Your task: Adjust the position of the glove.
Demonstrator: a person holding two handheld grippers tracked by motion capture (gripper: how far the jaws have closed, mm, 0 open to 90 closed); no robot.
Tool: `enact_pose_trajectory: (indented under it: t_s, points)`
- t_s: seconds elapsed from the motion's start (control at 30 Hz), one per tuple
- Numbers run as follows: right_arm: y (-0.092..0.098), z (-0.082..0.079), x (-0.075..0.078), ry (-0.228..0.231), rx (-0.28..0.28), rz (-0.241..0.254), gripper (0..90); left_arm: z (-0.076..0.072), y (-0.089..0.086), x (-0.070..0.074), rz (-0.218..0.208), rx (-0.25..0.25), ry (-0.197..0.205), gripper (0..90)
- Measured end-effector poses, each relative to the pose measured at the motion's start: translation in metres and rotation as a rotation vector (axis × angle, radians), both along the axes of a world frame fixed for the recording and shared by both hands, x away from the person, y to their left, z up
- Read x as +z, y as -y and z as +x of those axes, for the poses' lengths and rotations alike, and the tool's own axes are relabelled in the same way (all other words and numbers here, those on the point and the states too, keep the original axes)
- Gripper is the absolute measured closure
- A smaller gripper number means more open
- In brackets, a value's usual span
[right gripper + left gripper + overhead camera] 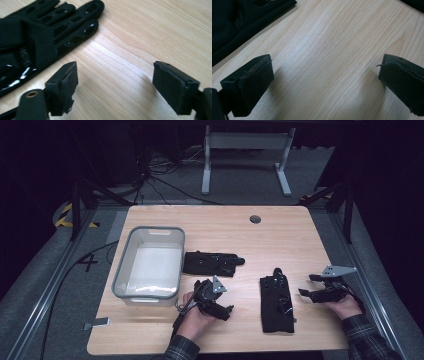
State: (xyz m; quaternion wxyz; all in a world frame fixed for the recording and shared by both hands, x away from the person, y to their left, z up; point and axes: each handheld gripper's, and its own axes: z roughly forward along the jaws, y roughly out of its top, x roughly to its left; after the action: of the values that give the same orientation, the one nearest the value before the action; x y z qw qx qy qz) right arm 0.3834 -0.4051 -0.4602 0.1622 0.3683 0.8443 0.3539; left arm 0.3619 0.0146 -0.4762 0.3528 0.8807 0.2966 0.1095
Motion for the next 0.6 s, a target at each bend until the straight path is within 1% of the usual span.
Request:
enact_pose_trajectory:
  t_s: [0.07,0.13,0.2,0.23,0.27,0.33,0.37,0.4,0.43,0.47,0.5,0.53,0.57,0.6]
  points:
    - [0.001,0.002,-0.003,-0.001,-0.018,0.001,17.2,0.000,0.000,0.000,-0.001,0.000,0.000,0.1]
    - [0.001,0.003,-0.003,-0.004,-0.035,0.000,16.1,0.000,0.000,0.000,0.000,0.000,0.002,0.3]
    - [0.001,0.003,-0.003,-0.002,-0.038,-0.003,14.8,0.000,-0.001,0.001,-0.002,0.001,0.003,1.1]
    - [0.001,0.003,-0.003,-0.006,-0.036,-0.012,13.8,0.000,-0.001,0.002,-0.001,0.001,0.003,3.5]
    - [0.000,0.002,-0.003,-0.004,-0.034,-0.019,13.3,-0.001,-0.002,0.003,0.000,0.006,0.003,6.7]
    - [-0.001,0.002,-0.003,-0.004,-0.034,-0.021,12.9,-0.001,-0.002,0.005,-0.001,0.010,0.006,17.4]
    - [-0.001,0.003,-0.003,-0.005,-0.035,-0.020,12.8,-0.001,-0.002,0.007,0.008,0.021,-0.003,17.4]
    - [-0.001,0.003,-0.003,-0.004,-0.035,-0.020,12.8,-0.001,-0.002,0.008,0.011,0.029,-0.008,19.9]
    - [-0.001,0.003,-0.003,-0.004,-0.035,-0.020,12.8,-0.001,-0.001,0.011,0.019,0.037,-0.019,28.4]
    - [-0.001,0.003,-0.003,-0.004,-0.035,-0.020,12.8,-0.001,-0.001,0.011,0.019,0.037,-0.019,34.8]
    - [-0.001,0.003,-0.003,-0.004,-0.035,-0.020,12.8,-0.001,-0.001,0.014,0.024,0.039,-0.018,34.8]
    - [-0.001,0.003,-0.003,-0.005,-0.035,-0.020,12.8,0.000,-0.001,0.016,0.017,0.043,-0.013,38.8]
    - [-0.001,0.003,-0.003,-0.004,-0.035,-0.020,12.8,0.000,-0.001,0.018,0.007,0.051,-0.035,44.5]
    - [-0.001,0.003,-0.003,-0.004,-0.035,-0.020,12.7,0.002,0.000,0.020,0.008,0.045,-0.044,51.8]
